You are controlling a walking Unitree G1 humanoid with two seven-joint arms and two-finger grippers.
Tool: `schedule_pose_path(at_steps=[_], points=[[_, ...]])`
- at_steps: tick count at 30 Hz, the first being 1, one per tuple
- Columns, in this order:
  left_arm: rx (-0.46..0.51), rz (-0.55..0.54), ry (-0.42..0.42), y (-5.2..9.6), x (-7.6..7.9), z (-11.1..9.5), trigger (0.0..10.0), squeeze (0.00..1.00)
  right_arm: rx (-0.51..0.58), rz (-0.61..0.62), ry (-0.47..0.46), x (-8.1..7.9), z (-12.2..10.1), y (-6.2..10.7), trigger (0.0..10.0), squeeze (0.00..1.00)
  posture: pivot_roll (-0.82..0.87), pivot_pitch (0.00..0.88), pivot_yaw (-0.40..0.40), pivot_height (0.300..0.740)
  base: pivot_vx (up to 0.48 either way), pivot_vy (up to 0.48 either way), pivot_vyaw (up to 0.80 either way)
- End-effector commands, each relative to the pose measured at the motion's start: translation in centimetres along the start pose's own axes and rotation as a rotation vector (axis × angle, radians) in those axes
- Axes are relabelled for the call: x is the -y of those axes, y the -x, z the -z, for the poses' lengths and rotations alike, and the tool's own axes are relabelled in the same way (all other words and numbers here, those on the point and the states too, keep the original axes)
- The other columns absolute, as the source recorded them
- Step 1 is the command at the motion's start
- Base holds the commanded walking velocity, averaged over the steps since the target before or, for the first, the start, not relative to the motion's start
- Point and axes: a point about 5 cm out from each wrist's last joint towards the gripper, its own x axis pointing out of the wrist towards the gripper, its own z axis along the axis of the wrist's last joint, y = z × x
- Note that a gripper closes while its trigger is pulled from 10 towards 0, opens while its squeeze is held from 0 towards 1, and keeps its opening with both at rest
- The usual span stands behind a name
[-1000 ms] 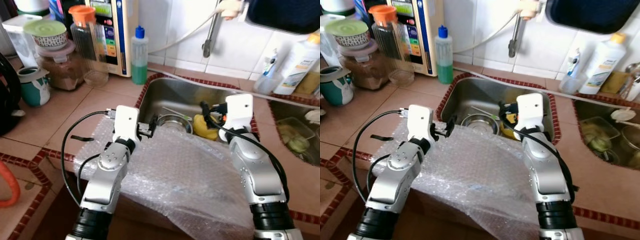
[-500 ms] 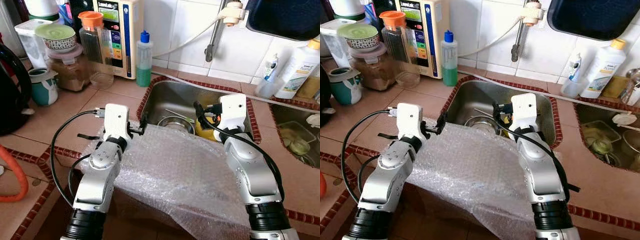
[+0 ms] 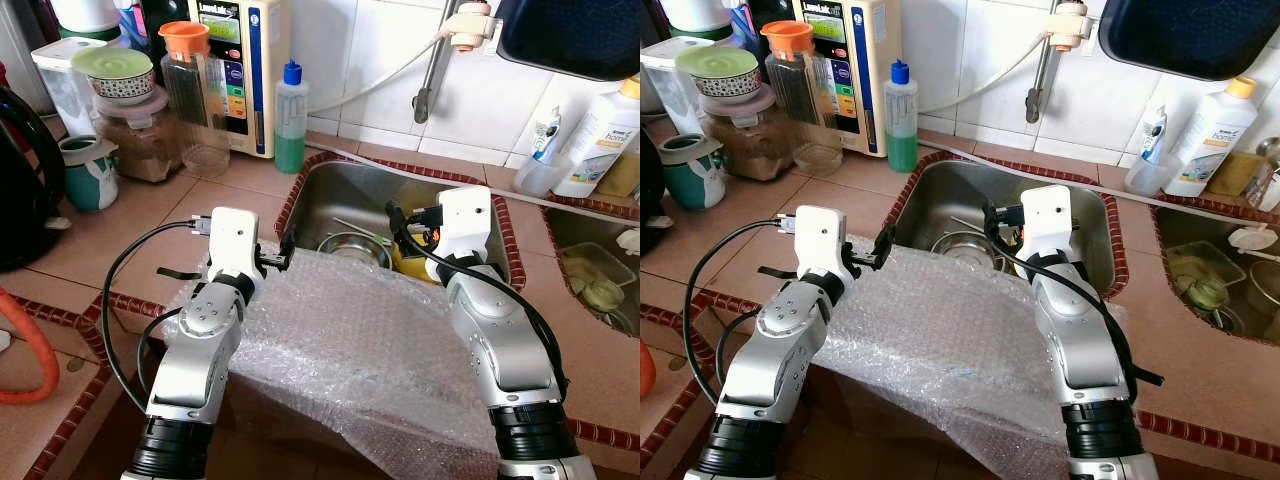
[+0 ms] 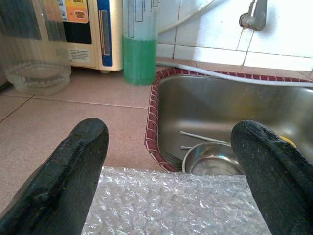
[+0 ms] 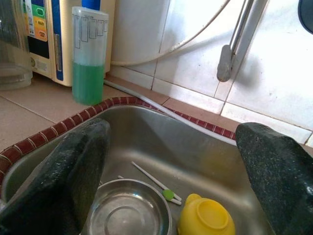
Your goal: Kitchen organization
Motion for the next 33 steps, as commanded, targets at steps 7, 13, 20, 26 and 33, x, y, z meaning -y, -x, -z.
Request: schedule_pose_path(at_steps=[7,13,20,26,33], points=[[0.004,0.002,-0.001,-0.05,0.12,-0.41,10.0,0.00,0.006,0.021,-0.010,0.47,-0.33,-0.19,10.0,0.00,0.07,0.000,-0.053,0.740,-0.172,0.000,0.00],[0.000,0.001,-0.003,-0.08,0.12,-0.39,10.0,0.00,0.004,0.021,-0.010,0.49,-0.31,-0.20,10.0,0.00,0.07,0.000,-0.052,0.740,-0.296,0.000,0.00],[-0.004,-0.001,-0.002,-0.05,0.08,-0.27,10.0,0.00,0.003,0.022,-0.012,0.52,-0.31,-0.22,10.0,0.00,0.07,0.000,-0.054,0.740,-0.291,0.000,0.00],[-0.003,-0.002,-0.006,-0.06,0.06,-0.27,10.0,0.00,0.007,0.026,-0.011,0.67,-0.45,-0.31,10.0,0.00,0.06,0.000,-0.053,0.740,-0.221,0.000,0.00],[-0.002,-0.001,-0.010,-0.15,-0.02,-0.29,10.0,0.00,0.012,0.034,-0.012,0.78,-0.55,-0.39,10.0,0.00,0.06,0.000,-0.051,0.740,0.000,0.000,0.00]])
